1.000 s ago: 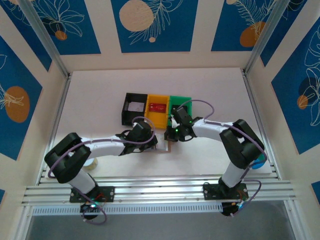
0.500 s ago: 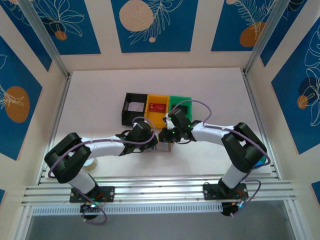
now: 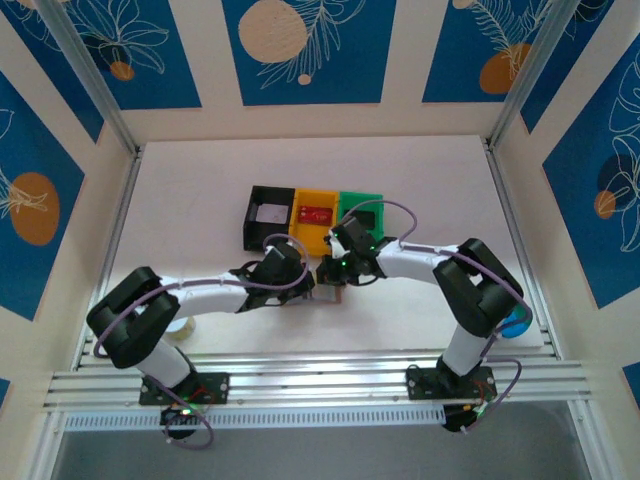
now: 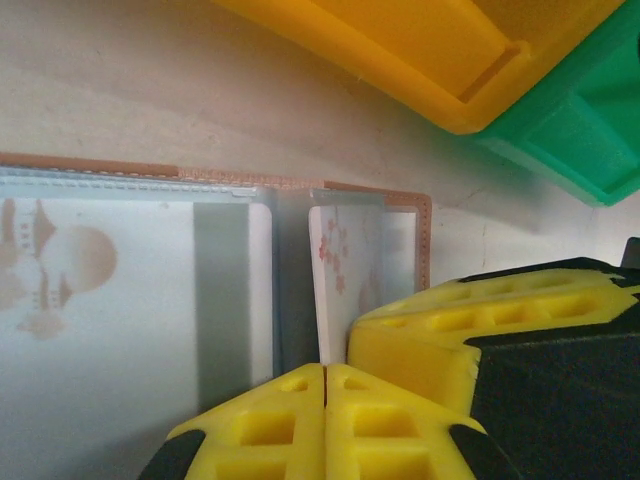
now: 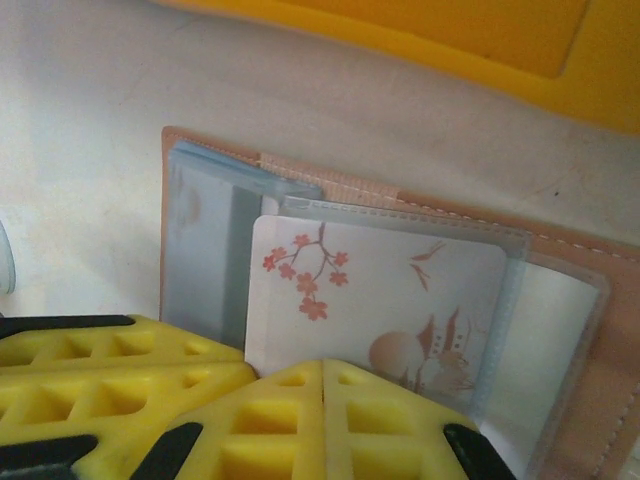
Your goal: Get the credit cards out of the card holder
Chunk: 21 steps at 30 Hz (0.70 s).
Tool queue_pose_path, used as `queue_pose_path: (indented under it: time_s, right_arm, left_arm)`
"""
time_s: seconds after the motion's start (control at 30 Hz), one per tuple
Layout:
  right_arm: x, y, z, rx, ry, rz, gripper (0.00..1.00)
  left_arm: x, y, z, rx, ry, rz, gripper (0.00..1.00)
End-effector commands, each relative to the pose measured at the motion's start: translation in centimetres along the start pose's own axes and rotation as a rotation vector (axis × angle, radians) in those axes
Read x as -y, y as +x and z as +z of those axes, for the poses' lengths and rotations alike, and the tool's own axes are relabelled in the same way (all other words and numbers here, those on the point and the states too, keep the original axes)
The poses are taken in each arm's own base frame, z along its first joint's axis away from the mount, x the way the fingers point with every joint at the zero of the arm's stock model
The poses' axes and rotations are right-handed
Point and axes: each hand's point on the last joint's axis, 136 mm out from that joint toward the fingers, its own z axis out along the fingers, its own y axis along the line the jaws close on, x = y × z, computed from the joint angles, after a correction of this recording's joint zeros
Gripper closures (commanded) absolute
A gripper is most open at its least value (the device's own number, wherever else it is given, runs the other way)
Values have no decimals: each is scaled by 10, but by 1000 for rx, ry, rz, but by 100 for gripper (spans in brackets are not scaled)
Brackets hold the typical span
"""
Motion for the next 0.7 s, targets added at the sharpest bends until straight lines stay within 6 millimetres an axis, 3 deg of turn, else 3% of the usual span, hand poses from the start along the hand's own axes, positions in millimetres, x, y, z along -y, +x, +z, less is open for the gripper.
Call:
queue_pose_path:
  time_s: [0.0,0.67]
  right_arm:
    - [23,3,5,-33,89,64,100]
    - [25,5,6,-42,105,71,100]
  left_arm:
    - [14,-2,-9,17,51,19,100]
    - [22,-4,-11,28,95,20,100]
